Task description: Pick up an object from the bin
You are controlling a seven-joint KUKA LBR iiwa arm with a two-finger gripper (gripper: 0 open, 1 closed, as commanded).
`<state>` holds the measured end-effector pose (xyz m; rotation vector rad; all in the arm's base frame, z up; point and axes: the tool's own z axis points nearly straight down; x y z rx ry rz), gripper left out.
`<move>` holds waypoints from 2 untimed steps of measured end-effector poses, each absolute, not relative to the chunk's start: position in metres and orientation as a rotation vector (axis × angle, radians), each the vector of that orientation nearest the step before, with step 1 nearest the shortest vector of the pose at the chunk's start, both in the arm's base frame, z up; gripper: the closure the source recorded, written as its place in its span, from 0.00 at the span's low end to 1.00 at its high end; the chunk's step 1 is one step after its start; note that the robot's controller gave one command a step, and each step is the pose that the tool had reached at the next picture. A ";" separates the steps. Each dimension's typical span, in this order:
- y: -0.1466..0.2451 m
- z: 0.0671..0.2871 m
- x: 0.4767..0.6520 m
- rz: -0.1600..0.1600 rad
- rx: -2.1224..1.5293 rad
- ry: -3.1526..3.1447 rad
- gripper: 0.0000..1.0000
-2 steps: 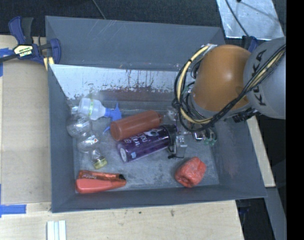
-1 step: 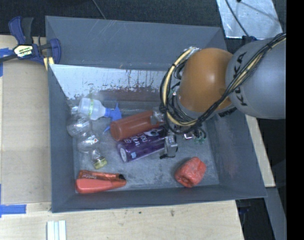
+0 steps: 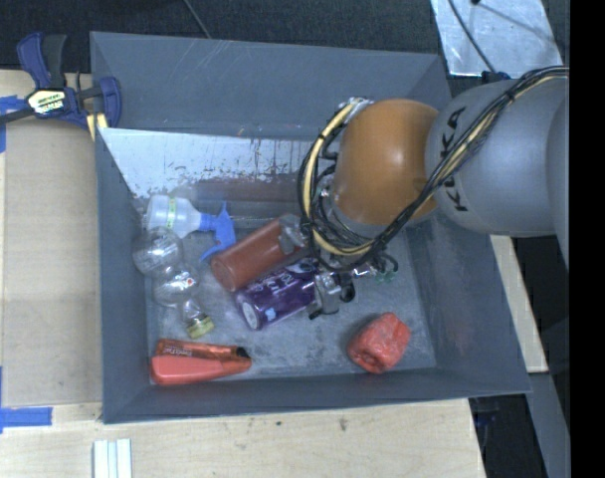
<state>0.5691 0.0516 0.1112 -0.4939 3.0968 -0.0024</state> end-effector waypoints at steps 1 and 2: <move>0.066 0.118 0.578 -0.002 -0.655 3.069 0.00; 0.075 0.080 0.591 -0.007 -0.705 3.032 0.00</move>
Offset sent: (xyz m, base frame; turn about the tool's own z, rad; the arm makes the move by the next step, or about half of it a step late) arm 0.0124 0.0259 -0.0412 -0.1474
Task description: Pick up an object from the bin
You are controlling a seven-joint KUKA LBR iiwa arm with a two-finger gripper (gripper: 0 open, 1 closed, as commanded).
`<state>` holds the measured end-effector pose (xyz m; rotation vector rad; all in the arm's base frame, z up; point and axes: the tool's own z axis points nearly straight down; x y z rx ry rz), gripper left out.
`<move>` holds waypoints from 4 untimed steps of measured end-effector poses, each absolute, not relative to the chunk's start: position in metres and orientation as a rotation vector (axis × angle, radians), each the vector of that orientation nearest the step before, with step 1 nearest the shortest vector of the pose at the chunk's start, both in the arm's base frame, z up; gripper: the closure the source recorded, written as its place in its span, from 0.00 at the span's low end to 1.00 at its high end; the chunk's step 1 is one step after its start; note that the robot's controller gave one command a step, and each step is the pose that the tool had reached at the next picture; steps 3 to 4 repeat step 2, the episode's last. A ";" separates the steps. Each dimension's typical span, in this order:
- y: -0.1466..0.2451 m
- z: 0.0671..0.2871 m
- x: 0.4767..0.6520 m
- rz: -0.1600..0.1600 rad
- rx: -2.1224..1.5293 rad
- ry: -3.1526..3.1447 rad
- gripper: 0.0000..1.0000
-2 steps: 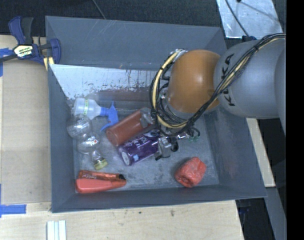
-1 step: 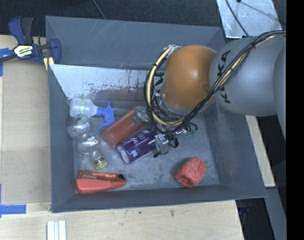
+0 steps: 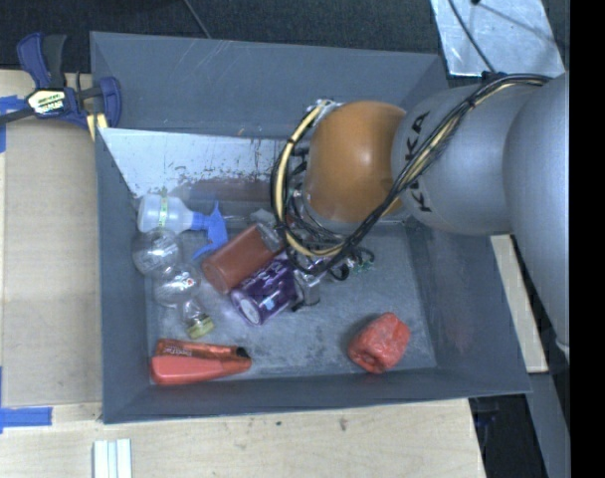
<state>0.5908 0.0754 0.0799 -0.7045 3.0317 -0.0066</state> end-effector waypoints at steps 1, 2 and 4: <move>0.075 0.082 0.590 -0.008 -0.706 3.036 1.00; 0.075 0.082 0.590 -0.008 -0.706 3.036 1.00; 0.075 0.082 0.590 -0.008 -0.706 3.036 1.00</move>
Offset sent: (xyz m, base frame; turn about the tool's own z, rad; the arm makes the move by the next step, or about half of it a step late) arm 0.0000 0.0000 0.0000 0.0000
